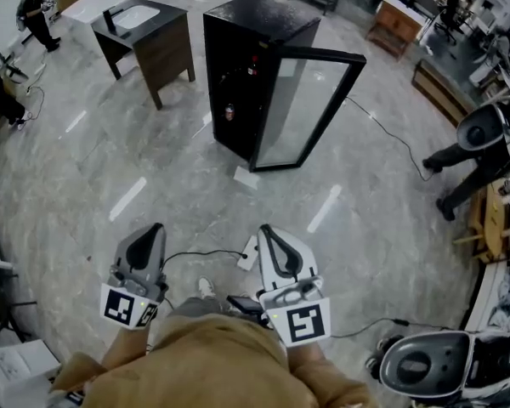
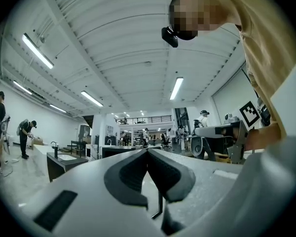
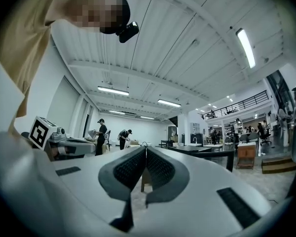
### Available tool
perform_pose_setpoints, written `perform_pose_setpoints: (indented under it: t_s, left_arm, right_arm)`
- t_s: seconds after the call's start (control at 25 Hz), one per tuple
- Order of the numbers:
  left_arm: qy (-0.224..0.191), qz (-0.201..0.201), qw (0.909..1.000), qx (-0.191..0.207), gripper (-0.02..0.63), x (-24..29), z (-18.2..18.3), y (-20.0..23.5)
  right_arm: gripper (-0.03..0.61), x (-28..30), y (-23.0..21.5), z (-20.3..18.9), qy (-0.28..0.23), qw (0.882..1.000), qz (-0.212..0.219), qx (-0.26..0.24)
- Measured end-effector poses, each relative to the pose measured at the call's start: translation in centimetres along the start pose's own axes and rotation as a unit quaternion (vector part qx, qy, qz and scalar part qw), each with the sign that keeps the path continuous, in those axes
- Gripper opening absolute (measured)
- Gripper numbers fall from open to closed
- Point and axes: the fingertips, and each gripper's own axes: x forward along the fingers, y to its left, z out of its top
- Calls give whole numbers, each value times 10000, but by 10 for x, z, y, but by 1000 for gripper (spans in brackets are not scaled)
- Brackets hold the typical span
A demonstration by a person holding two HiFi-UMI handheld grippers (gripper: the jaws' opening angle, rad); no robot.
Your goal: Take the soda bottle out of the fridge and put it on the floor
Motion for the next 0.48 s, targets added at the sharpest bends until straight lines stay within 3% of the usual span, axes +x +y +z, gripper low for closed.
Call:
perform_pose_setpoints:
  t_s: [0.28,0.48]
  left_arm:
    - [321,337,9988,-114,2,-6,-37,43]
    - [220,210,9994,-143,2,13,-43,88]
  right_arm:
    - [2,35,-1,-41,501,9985,-22,-203]
    - [3,81,7,-40,543,9981,-106,-275]
